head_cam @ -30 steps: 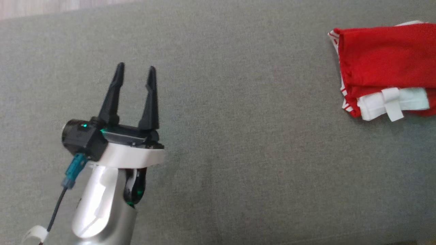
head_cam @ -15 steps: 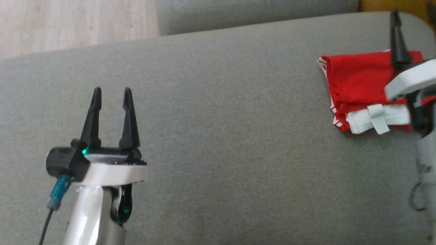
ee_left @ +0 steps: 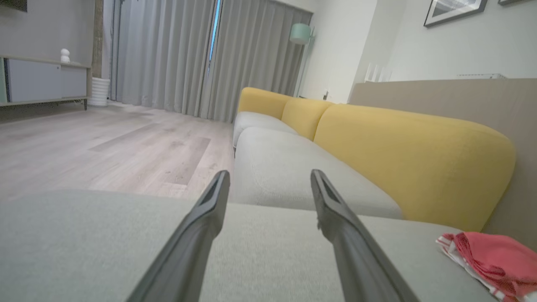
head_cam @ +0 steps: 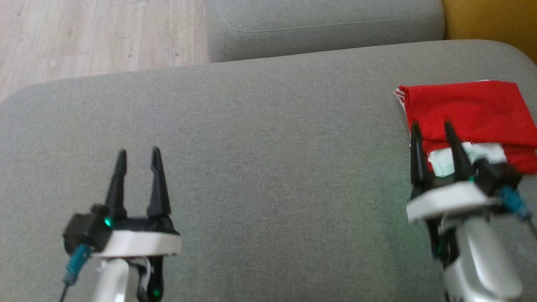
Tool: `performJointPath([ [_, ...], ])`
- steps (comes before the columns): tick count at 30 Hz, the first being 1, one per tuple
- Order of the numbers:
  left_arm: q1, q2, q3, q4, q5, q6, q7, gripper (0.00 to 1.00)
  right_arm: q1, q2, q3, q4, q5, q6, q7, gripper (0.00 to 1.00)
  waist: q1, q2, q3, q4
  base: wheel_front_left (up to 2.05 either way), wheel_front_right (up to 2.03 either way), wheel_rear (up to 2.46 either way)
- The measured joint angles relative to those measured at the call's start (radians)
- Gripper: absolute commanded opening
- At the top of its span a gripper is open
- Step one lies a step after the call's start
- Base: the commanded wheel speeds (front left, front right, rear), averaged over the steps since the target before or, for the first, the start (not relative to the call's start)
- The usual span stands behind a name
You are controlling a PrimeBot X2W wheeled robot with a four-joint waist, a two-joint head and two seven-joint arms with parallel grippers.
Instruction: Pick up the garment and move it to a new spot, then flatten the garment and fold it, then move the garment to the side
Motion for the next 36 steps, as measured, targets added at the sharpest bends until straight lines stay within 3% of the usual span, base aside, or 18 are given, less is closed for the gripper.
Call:
performJointPath([
  [7, 0.06, 0.001, -0.017, 0.061, -0.027, -0.001, 0.0, 1.0, 0.121, 0.009, 0.009, 0.015, 0.027, 0.0, -0.017, 1.0, 0.0, 0.0, -0.004, 0.01, 0.0, 0.0, 0.0],
  [33, 0.068, 0.001, 0.027, 0.052, -0.066, -0.004, 0.0, 1.0, 0.122, 0.013, 0.023, -0.041, 0.054, 0.0, -0.017, 1.0, 0.0001, 0.0, 0.002, 0.012, 0.0, 0.0, 0.0],
  [34, 0.068, 0.0, 0.025, 0.06, -0.066, -0.002, 0.0, 0.0, 0.123, 0.014, 0.024, -0.031, 0.054, 0.0, -0.017, 0.0, 0.0001, 0.0, 0.002, 0.012, 0.0, 0.0, 0.0],
  [36, 0.078, -0.001, 0.022, 0.094, -0.066, -0.002, 0.001, 0.0, 0.137, 0.016, 0.027, 0.0, 0.054, 0.0, -0.016, 0.0, 0.0002, 0.0, 0.001, 0.012, 0.0, 0.0, 0.0],
])
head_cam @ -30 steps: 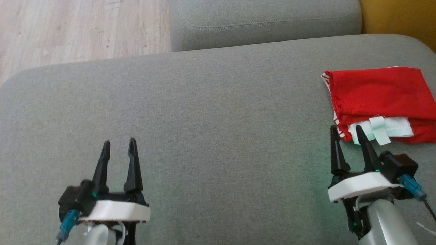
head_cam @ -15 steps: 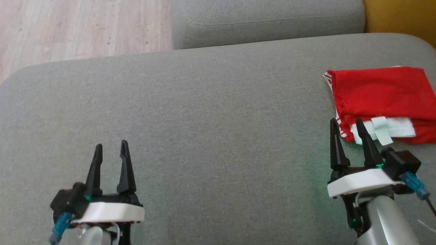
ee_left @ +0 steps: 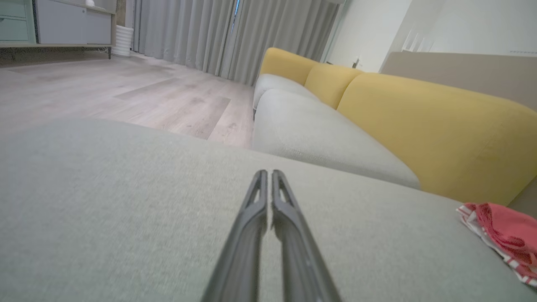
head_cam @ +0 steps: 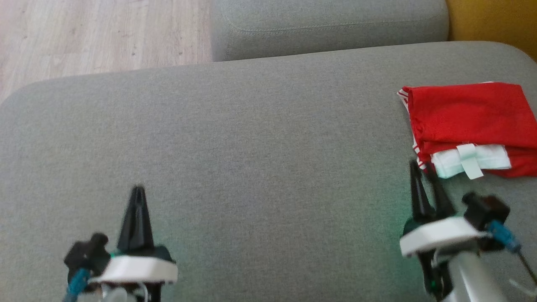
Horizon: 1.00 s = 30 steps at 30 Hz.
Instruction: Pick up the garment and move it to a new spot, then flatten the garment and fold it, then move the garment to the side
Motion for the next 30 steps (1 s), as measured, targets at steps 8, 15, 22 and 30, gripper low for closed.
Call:
performJointPath([
  [8, 0.033, 0.0, 0.001, 0.035, -0.06, 0.0, 0.018, 0.0, 0.046, 0.002, -0.001, 0.029, 0.063, 0.0, 0.019, 0.0, 0.0, 0.0, -0.002, 0.001, 0.0, 0.0, 0.0],
  [15, 0.033, 0.0, 0.003, 0.034, -0.119, 0.0, 0.036, 0.0, 0.046, 0.002, -0.011, 0.024, 0.128, 0.0, 0.037, 0.0, 0.0, 0.0, -0.005, 0.001, 0.0, 0.0, 0.0],
  [22, 0.033, 0.0, 0.007, 0.031, -0.189, 0.0, 0.058, 0.0, 0.046, 0.002, -0.024, 0.015, 0.204, 0.0, 0.053, 0.0, 0.0, 0.0, -0.007, 0.002, 0.0, 0.0, 0.0],
  [30, 0.033, 0.0, 0.027, 0.025, -0.268, 0.0, 0.08, 0.0, 0.047, 0.002, -0.033, 0.007, 0.29, 0.0, 0.075, 0.0, 0.0, 0.0, -0.01, 0.003, 0.0, 0.0, 0.0],
])
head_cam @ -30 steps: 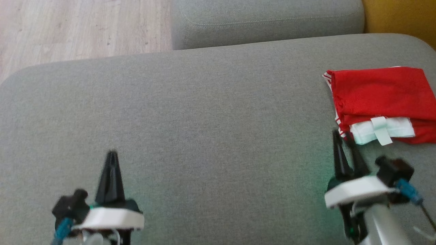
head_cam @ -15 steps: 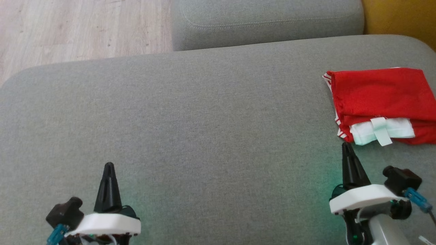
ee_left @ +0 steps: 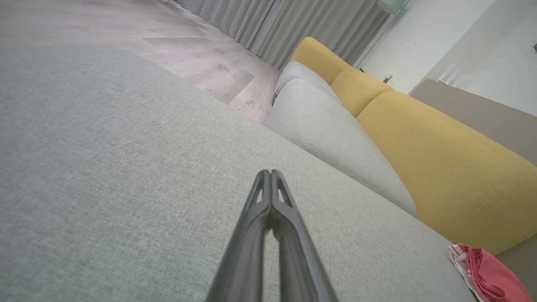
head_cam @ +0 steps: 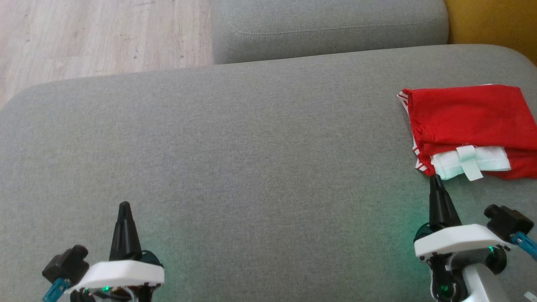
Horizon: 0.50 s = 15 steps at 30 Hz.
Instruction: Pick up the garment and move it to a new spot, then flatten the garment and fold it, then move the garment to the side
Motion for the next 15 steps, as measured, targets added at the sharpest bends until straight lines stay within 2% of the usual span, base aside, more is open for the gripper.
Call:
performJointPath([
  [15, -0.001, 0.0, 0.01, -0.009, -0.159, 0.0, 0.046, 0.0, 0.0, 0.0, -0.026, -0.018, 0.172, 0.0, 0.049, 0.0, 0.0, 0.0, -0.006, 0.002, 0.0, 0.0, 0.0],
])
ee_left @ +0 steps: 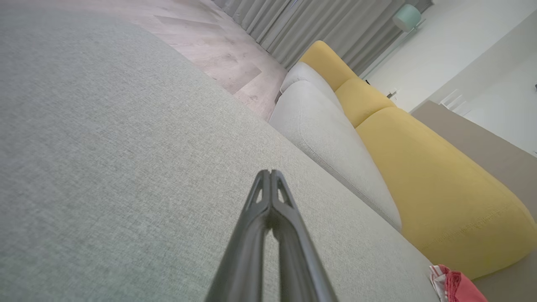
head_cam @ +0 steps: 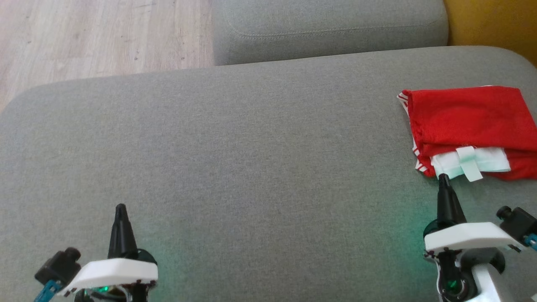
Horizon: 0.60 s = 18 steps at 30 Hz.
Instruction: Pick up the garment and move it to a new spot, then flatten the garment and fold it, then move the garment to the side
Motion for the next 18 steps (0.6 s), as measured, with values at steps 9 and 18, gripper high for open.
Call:
performJointPath([
  [9, -0.001, 0.0, 0.018, -0.003, -0.089, 0.0, 0.027, 0.0, 0.0, 0.0, -0.012, -0.012, 0.096, 0.0, 0.023, 0.0, 0.0, 0.0, -0.003, 0.001, 0.0, 0.0, 0.0],
  [18, -0.002, 0.0, 0.027, -0.005, -0.177, 0.0, 0.051, 0.0, 0.0, 0.0, -0.029, -0.02, 0.193, 0.0, 0.051, 0.0, 0.0, 0.0, -0.006, 0.002, 0.0, 0.0, 0.0],
])
